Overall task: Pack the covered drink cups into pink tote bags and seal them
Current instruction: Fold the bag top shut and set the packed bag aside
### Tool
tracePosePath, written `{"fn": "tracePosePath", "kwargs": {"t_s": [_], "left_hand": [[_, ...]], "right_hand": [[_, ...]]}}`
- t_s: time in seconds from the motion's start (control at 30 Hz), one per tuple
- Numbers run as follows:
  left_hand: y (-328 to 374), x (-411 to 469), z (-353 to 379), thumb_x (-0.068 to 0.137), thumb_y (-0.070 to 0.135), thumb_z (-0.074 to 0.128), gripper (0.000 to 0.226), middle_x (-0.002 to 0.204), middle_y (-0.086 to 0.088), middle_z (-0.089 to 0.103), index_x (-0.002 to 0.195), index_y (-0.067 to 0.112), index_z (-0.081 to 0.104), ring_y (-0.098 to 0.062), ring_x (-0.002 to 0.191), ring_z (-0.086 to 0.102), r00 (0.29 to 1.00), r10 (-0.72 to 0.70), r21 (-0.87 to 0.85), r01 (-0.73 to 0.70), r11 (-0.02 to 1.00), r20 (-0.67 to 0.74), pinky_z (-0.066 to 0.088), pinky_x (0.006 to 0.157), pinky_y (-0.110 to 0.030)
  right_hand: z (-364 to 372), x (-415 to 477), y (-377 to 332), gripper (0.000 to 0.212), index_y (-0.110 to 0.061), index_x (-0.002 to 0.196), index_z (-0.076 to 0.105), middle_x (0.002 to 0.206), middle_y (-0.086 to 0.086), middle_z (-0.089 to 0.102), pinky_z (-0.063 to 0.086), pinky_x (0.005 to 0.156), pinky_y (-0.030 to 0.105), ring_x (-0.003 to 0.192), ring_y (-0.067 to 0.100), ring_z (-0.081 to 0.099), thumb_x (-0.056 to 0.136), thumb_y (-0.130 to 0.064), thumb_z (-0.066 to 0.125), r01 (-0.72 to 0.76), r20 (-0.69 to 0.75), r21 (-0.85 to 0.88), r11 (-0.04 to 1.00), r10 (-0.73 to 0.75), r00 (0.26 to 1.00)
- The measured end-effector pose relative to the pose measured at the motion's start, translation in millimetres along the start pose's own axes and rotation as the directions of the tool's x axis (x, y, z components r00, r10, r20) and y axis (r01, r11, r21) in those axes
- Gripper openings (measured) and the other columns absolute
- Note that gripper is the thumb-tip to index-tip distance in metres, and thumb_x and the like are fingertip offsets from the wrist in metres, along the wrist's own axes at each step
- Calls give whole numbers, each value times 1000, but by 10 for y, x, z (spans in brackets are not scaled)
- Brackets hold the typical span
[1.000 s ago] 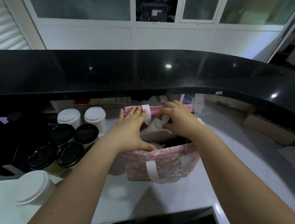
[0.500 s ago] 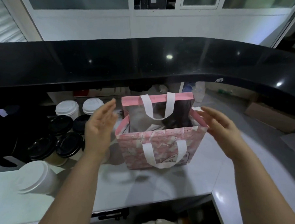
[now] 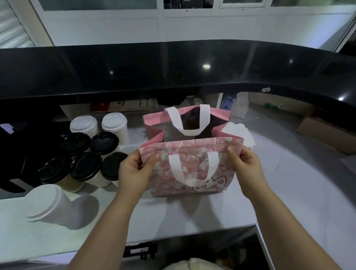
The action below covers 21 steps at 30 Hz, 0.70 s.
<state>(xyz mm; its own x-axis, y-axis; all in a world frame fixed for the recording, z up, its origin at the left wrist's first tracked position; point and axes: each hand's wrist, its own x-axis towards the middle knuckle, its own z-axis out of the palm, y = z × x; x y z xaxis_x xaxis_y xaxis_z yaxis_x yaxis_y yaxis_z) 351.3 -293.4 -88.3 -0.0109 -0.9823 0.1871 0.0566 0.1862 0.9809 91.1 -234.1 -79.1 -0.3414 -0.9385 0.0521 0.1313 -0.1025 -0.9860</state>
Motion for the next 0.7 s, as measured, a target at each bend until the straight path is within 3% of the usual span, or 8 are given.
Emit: {"fn": "tracePosePath", "kwargs": {"t_s": [0.13, 0.33, 0.47, 0.57, 0.63, 0.7], "left_hand": [[26, -14, -48, 78, 34, 69, 10, 83, 14, 76, 81, 40, 76, -1, 79, 70, 999, -32, 4, 33, 999, -27, 52, 68, -13], [53, -21, -132, 75, 27, 72, 15, 88, 4, 77, 85, 35, 78, -12, 82, 73, 994, -109, -71, 108, 992, -2, 58, 67, -25], [108, 0, -211, 74, 23, 75, 18, 91, -1, 77, 90, 29, 77, -16, 83, 74, 999, -50, -136, 49, 989, -3, 58, 65, -26], [113, 18, -251, 76, 21, 72, 15, 88, -2, 77, 87, 27, 79, -15, 80, 73, 1000, -9, -129, 8, 992, -8, 57, 66, -25], [100, 44, -271, 77, 21, 70, 15, 87, -2, 77, 85, 28, 80, -16, 80, 73, 999, -35, -113, 34, 993, -9, 58, 68, -27], [105, 79, -276, 79, 22, 67, 18, 97, -3, 77, 91, 26, 80, -16, 88, 73, 996, -78, -72, 81, 994, 50, 59, 74, -31]], "right_hand": [[89, -8, 18, 18, -27, 92, 76, 94, 4, 75, 59, 69, 32, 89, 25, 72, 94, -25, 58, 17, -51, -25, 1000, -18, 999], [127, -8, 72, 9, -17, 96, 64, 94, -1, 74, 60, 74, 35, 88, 22, 71, 96, -12, 56, 39, -51, -43, 998, -41, 998], [61, 39, -36, 14, -15, 84, 62, 81, -4, 72, 55, 63, 24, 75, 12, 68, 94, -8, 58, 76, -1, 1, 997, -76, 997], [2, 99, -130, 20, -18, 77, 67, 78, -4, 70, 55, 65, 23, 75, 11, 65, 90, -3, 62, 114, 51, -17, 993, -113, 992], [-17, 130, -159, 19, -15, 76, 68, 86, -1, 71, 56, 67, 25, 79, 13, 66, 88, 0, 63, 124, 81, -38, 992, -121, 989], [-25, 167, -153, 22, -14, 73, 66, 108, -5, 69, 56, 69, 25, 89, 7, 66, 88, 2, 62, 122, 89, -54, 991, -117, 989]]}}
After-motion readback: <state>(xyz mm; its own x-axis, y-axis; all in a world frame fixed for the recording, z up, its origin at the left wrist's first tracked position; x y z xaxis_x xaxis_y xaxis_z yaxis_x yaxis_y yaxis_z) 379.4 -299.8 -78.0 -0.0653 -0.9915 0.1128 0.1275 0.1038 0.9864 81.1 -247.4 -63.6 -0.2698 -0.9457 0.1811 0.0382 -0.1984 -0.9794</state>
